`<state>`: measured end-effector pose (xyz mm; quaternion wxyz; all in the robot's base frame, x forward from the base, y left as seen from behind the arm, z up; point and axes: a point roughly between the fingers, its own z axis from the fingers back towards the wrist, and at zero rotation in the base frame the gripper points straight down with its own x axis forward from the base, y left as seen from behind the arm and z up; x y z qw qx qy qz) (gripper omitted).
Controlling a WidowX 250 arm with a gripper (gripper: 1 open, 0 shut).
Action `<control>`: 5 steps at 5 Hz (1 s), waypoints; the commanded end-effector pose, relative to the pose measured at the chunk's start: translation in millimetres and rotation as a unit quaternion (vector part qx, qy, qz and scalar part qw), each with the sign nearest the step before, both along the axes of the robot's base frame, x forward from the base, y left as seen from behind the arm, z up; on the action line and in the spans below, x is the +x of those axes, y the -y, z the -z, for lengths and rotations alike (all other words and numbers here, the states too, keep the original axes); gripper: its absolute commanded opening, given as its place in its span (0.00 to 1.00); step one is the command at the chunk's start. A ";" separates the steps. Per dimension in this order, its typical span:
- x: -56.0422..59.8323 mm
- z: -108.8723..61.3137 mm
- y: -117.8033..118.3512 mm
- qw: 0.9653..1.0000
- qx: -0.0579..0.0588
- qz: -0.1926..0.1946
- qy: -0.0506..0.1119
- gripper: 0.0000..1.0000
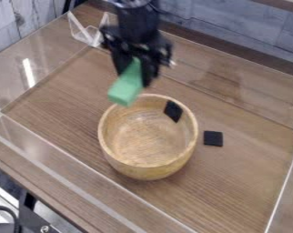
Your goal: Move green stick from inside the wooden bowl to the table next to it
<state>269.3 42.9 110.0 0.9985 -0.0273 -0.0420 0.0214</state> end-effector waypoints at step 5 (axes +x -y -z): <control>2.4 0.9 -37.0 0.998 0.024 0.026 0.047 0.00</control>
